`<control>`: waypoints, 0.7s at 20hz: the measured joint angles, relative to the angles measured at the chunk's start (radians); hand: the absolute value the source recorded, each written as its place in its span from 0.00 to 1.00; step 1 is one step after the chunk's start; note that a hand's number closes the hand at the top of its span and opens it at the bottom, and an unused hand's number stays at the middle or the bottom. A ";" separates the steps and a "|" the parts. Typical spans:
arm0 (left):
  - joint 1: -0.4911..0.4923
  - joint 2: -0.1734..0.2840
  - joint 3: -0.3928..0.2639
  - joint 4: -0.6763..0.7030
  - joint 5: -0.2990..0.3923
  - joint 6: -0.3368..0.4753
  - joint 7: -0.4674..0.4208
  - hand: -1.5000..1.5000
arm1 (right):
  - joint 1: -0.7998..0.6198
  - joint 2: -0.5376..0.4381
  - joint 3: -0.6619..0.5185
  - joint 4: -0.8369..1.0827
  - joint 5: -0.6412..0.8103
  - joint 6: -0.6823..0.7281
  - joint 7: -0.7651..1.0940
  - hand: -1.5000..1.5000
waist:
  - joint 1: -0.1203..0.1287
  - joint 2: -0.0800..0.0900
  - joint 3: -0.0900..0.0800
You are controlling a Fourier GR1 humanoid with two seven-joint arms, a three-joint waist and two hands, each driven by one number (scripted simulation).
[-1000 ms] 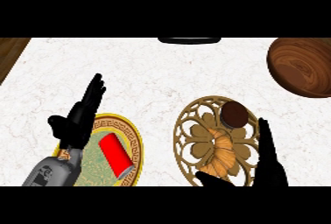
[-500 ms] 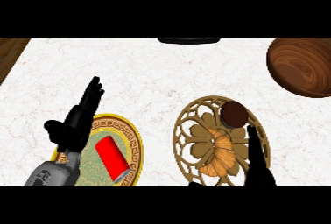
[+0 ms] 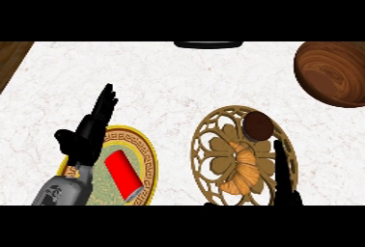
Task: Pick the croissant from the placemat and place it in the bowl
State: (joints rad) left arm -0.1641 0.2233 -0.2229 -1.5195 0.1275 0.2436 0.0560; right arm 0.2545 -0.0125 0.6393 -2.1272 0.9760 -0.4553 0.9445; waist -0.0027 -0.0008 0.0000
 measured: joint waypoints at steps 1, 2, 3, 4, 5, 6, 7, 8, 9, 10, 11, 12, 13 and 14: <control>0.016 -0.003 0.000 0.005 0.000 -0.009 -0.016 0.50 | -0.006 0.002 0.011 0.013 0.002 -0.022 0.001 0.00 | 0.000 0.000 0.000; 0.024 -0.011 -0.001 0.005 -0.008 -0.006 -0.023 0.50 | 0.005 0.004 0.021 0.020 0.000 -0.042 -0.007 0.00 | 0.000 0.000 0.000; 0.026 -0.018 -0.001 0.009 -0.017 -0.007 -0.032 0.50 | 0.000 0.003 0.004 0.035 -0.026 -0.050 -0.016 0.00 | 0.001 0.000 0.000; 0.019 -0.018 0.007 0.004 -0.018 -0.010 -0.020 0.50 | 0.002 0.004 -0.001 0.053 -0.046 -0.065 -0.033 0.00 | 0.001 0.000 0.000; 0.014 -0.021 0.012 -0.001 -0.021 -0.010 -0.006 0.50 | -0.002 0.003 -0.014 0.065 -0.072 -0.075 -0.046 0.00 | 0.001 0.000 0.000; 0.017 -0.022 0.011 -0.025 -0.026 -0.008 0.016 0.50 | 0.017 -0.004 -0.011 0.076 -0.088 -0.096 -0.069 0.00 | 0.001 0.000 0.000; 0.025 -0.019 0.016 -0.036 -0.027 -0.017 0.020 0.50 | 0.015 -0.001 -0.007 0.090 -0.093 -0.108 -0.075 0.00 | 0.001 0.000 0.000; 0.035 -0.015 0.026 -0.040 -0.022 -0.032 0.012 0.50 | 0.003 0.001 -0.013 0.098 -0.102 -0.113 -0.076 0.00 | 0.002 0.000 0.000; 0.038 -0.018 0.028 -0.043 -0.028 -0.034 0.013 0.50 | 0.018 -0.008 -0.013 0.107 -0.124 -0.132 -0.100 0.00 | 0.002 0.000 0.000; 0.027 -0.018 0.038 -0.042 -0.027 -0.041 0.022 0.50 | 0.002 -0.004 -0.025 0.128 -0.143 -0.139 -0.109 0.00 | 0.001 0.000 0.000; 0.038 -0.024 0.034 -0.057 -0.037 -0.038 0.025 0.50 | -0.001 -0.006 -0.036 0.149 -0.165 -0.155 -0.133 0.00 | 0.002 0.000 0.000; 0.031 -0.031 0.038 -0.053 -0.044 -0.037 0.032 0.50 | 0.006 -0.007 -0.037 0.150 -0.175 -0.160 -0.140 0.00 | 0.001 0.000 0.000; 0.027 -0.035 0.043 -0.052 -0.049 -0.042 0.036 0.50 | 0.002 -0.004 -0.042 0.168 -0.187 -0.168 -0.153 0.00 | 0.001 0.000 0.000; 0.020 -0.037 0.049 -0.057 -0.052 -0.046 0.047 0.50 | 0.003 -0.003 -0.047 0.175 -0.196 -0.178 -0.166 0.00 | 0.001 0.000 0.000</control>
State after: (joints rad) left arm -0.1443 0.1865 -0.1737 -1.5763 0.0758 0.1979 0.1032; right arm 0.2579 -0.0158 0.5921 -1.9521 0.7796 -0.6329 0.7789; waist -0.0016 -0.0005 0.0003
